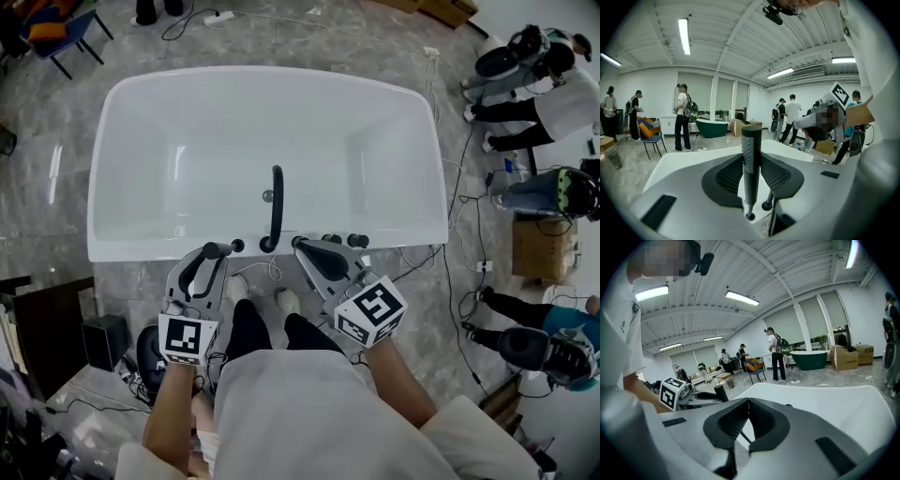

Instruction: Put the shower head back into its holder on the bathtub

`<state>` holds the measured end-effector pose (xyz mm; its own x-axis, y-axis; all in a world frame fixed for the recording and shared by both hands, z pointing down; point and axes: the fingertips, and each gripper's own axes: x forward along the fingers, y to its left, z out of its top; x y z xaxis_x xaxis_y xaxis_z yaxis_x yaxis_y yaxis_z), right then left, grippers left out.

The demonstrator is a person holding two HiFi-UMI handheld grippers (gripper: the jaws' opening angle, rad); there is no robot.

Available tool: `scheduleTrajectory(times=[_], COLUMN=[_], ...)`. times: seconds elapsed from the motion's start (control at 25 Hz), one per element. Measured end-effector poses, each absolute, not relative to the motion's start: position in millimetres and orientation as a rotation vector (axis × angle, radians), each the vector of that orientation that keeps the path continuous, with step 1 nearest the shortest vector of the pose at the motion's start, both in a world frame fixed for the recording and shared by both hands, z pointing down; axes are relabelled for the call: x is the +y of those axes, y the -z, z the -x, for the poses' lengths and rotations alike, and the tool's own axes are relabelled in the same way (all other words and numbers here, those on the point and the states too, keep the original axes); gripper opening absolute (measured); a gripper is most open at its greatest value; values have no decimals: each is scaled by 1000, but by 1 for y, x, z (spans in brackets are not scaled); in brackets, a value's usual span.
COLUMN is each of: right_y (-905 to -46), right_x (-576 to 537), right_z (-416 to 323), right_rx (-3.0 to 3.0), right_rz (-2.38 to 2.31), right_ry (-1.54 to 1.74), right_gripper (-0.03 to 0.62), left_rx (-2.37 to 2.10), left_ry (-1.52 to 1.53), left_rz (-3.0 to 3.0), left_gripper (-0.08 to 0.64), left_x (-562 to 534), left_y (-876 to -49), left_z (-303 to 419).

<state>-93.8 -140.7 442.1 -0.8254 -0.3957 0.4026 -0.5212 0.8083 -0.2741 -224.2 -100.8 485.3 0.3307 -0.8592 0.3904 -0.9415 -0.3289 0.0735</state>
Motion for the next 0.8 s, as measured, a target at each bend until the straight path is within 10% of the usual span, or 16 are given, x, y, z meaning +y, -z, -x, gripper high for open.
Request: scheduleTrajectory(times=[0.8], right_y=[-496], right_x=[-121], right_z=[76], right_rx=[-2551], right_rz=[-704], right_ry=[-614], right_gripper=[16], left_rx=[-1518], left_ry=[-480], left_rz=[-2226], left_gripper=[123], left_x=[-105], left_y=[-580], left_z=[219])
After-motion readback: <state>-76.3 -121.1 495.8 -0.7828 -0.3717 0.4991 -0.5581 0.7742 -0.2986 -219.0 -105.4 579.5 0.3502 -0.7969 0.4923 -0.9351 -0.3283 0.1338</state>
